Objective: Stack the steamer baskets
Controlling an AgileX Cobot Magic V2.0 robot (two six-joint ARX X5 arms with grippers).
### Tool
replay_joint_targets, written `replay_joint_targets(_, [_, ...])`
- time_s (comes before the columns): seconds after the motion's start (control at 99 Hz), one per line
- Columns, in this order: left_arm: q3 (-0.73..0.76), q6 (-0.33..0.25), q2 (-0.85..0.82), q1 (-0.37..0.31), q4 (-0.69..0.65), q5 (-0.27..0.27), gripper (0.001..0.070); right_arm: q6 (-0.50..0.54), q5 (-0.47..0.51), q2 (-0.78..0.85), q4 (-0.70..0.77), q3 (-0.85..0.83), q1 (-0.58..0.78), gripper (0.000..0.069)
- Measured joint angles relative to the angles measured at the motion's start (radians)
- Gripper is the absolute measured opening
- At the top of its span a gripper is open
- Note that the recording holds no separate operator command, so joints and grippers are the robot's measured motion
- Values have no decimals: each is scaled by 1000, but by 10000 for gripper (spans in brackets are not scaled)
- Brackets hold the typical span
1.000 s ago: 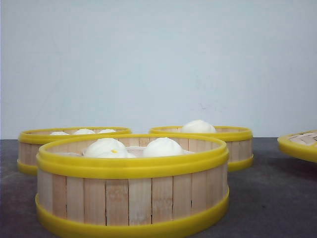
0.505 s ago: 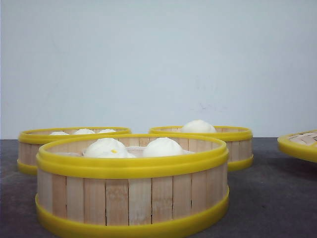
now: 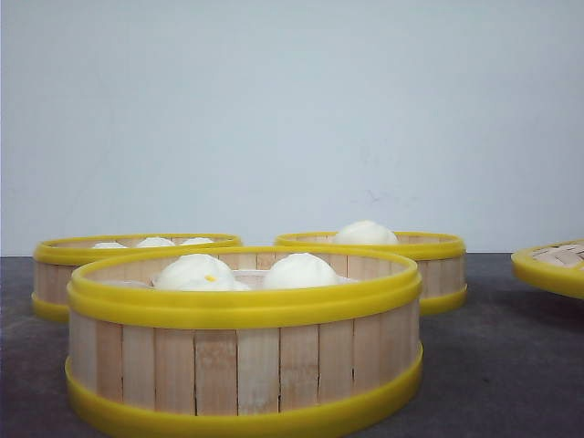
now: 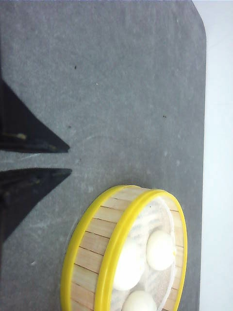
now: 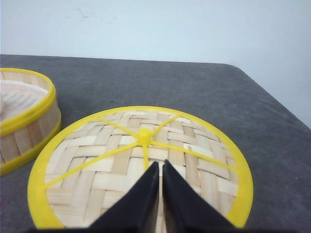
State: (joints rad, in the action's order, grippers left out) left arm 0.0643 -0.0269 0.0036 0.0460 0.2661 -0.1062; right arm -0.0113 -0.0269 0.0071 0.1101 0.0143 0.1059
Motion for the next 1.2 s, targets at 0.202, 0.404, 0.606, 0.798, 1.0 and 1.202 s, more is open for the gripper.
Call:
replay_joint_targets(0.202, [-8,-114,0,0,-26,0,29,41,-42,0,-44,0,0,6])
replay_joint_targets(0.404, [-8,-267,0,0,-52,0,29,281,-156,0,-48,0,0,6])
replay_joint_targets(0.606, [-8,-364,0,0,-97,8,24,431,-155,0,-68,0,0,6])
replay_joint_targets(0.798, [24,-414,30,0,-105,19,24,571,-109,9,-45,14,0,5])
replay_joint_targets(1.0, [209,-418,195,0,-114,19,24,582,-102,182,-3,206,0,5])
replay_joint_targets(1.202, [497,-332,462,0,-56,53,24,405,-103,444,161,576,0,5])
